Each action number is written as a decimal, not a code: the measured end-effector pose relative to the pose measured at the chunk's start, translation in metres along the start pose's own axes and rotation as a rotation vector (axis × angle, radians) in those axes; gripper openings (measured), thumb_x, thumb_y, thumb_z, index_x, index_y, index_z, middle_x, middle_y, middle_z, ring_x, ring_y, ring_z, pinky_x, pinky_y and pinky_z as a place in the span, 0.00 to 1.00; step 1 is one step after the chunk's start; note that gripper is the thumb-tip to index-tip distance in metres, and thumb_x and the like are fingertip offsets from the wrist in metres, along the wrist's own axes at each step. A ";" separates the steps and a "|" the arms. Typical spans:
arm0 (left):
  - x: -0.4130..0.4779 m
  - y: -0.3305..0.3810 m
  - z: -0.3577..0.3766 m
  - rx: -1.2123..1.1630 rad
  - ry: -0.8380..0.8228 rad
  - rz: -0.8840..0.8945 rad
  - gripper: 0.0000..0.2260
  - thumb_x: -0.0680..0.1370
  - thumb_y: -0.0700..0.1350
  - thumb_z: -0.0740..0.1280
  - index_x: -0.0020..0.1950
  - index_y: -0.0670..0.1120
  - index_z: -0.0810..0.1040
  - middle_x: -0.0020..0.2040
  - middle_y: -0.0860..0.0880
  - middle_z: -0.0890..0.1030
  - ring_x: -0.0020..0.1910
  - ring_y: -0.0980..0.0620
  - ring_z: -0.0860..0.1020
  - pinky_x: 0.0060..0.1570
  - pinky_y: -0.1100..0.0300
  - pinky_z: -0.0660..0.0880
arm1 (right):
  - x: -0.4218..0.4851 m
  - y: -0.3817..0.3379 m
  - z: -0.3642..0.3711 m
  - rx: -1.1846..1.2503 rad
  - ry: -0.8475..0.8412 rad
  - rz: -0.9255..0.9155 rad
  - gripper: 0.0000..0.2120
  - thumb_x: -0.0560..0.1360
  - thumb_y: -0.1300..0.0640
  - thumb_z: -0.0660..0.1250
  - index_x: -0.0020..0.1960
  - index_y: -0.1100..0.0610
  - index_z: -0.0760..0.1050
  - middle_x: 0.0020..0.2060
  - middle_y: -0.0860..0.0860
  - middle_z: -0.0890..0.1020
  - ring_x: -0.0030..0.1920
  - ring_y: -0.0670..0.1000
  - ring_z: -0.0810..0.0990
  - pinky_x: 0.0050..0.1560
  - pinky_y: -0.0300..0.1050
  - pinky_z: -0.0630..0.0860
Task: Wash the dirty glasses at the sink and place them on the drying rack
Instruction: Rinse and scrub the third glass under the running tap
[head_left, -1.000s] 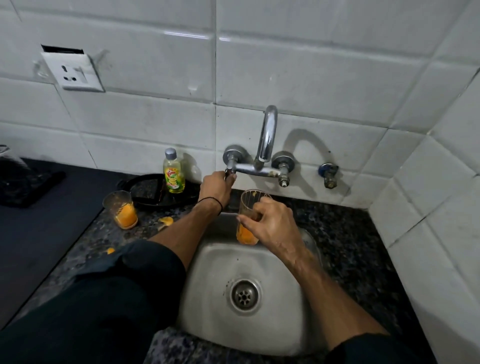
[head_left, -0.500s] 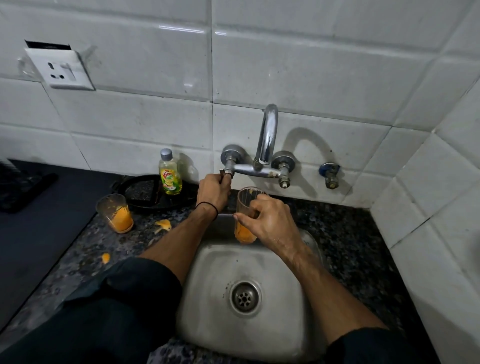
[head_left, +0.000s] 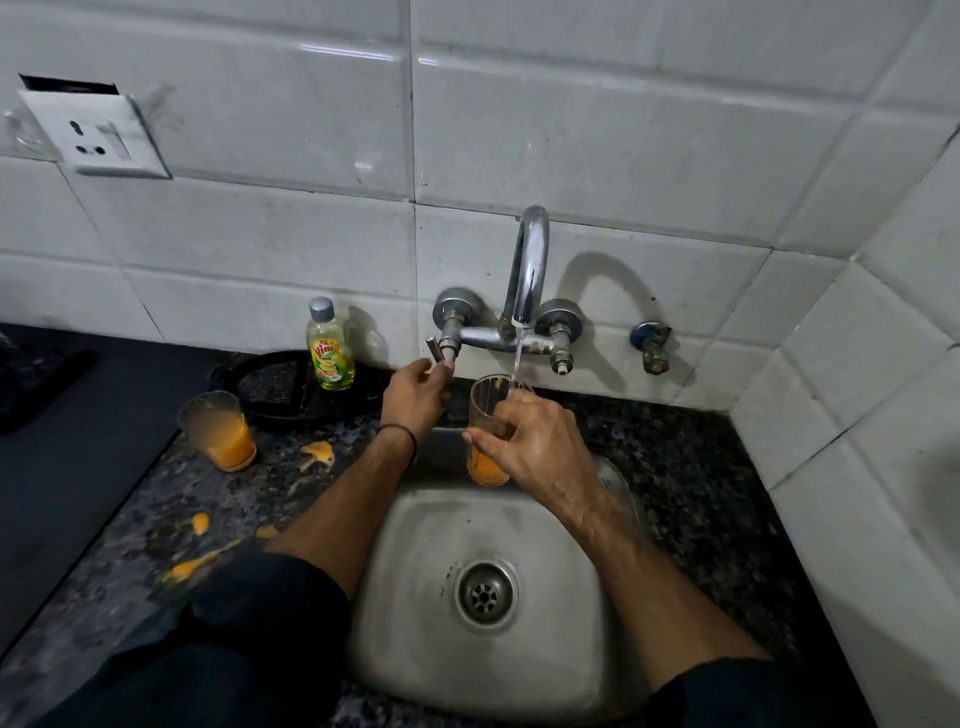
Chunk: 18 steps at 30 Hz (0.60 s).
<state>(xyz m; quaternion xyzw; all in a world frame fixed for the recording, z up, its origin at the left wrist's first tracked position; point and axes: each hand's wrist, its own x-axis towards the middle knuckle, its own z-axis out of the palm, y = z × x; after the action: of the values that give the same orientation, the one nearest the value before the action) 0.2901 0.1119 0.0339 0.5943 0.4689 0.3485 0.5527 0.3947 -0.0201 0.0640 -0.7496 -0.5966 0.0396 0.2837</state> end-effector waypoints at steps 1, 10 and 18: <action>-0.007 -0.007 0.002 -0.093 -0.015 -0.080 0.13 0.81 0.50 0.66 0.52 0.40 0.80 0.41 0.40 0.81 0.37 0.49 0.77 0.34 0.52 0.75 | -0.001 0.001 0.001 0.002 0.012 -0.009 0.18 0.74 0.43 0.72 0.38 0.57 0.78 0.37 0.46 0.72 0.36 0.47 0.72 0.36 0.41 0.68; -0.054 -0.025 0.030 -0.954 -0.389 -0.723 0.14 0.82 0.51 0.59 0.50 0.43 0.78 0.42 0.45 0.81 0.37 0.49 0.83 0.36 0.58 0.82 | -0.025 0.001 0.017 0.020 0.058 -0.137 0.11 0.76 0.48 0.70 0.47 0.56 0.83 0.44 0.50 0.80 0.53 0.51 0.77 0.55 0.54 0.77; -0.023 -0.023 0.040 -0.788 -0.303 -0.721 0.09 0.75 0.52 0.63 0.41 0.47 0.70 0.43 0.46 0.72 0.42 0.49 0.73 0.46 0.54 0.72 | -0.027 0.006 0.004 -0.394 -0.217 -0.311 0.14 0.73 0.57 0.65 0.58 0.56 0.78 0.58 0.52 0.81 0.66 0.53 0.73 0.76 0.54 0.49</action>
<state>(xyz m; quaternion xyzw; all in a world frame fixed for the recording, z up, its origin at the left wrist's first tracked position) 0.3162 0.0756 0.0083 0.1882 0.3919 0.1968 0.8788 0.3904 -0.0439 0.0501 -0.6813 -0.7276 -0.0411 0.0693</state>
